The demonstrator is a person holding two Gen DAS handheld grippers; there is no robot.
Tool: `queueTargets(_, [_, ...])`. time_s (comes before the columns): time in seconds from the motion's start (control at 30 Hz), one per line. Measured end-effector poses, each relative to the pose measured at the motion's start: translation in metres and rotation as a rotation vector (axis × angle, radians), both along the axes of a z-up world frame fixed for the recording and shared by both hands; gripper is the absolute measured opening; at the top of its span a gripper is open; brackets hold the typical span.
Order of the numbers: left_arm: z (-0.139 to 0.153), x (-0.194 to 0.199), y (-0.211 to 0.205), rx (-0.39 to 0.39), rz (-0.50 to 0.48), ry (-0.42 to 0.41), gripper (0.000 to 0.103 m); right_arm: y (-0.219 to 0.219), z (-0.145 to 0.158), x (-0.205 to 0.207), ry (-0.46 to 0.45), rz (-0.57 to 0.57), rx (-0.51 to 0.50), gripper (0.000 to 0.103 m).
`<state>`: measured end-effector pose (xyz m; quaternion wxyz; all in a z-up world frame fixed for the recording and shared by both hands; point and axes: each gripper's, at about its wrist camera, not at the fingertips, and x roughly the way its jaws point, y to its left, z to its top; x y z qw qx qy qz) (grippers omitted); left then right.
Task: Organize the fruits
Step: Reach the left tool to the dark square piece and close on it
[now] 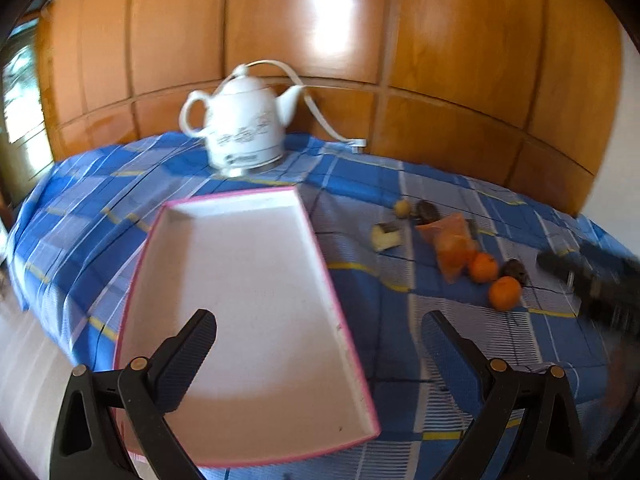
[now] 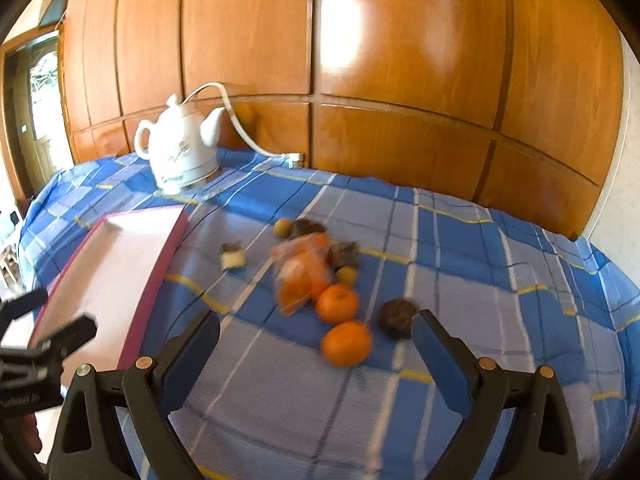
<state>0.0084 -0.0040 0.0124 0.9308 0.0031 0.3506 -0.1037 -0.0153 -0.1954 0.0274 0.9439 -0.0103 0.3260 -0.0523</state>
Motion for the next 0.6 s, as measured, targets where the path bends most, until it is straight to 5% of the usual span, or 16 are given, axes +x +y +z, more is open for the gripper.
queueTargets(0.27, [0.012, 0.039, -0.020, -0.025, -0.141, 0.055, 0.103, -0.097, 0.029, 0.041, 0.107, -0.033, 0.116, 0.092])
queueTargets(0.43, [0.014, 0.066, -0.038, 0.084, -0.158, 0.046, 0.103, -0.139, 0.007, 0.054, 0.201, -0.075, 0.153, 0.083])
queueTargets(0.6, [0.001, 0.103, -0.057, 0.119, -0.194, 0.138, 0.086, -0.155, -0.010, 0.053, 0.194, -0.080, 0.202, 0.081])
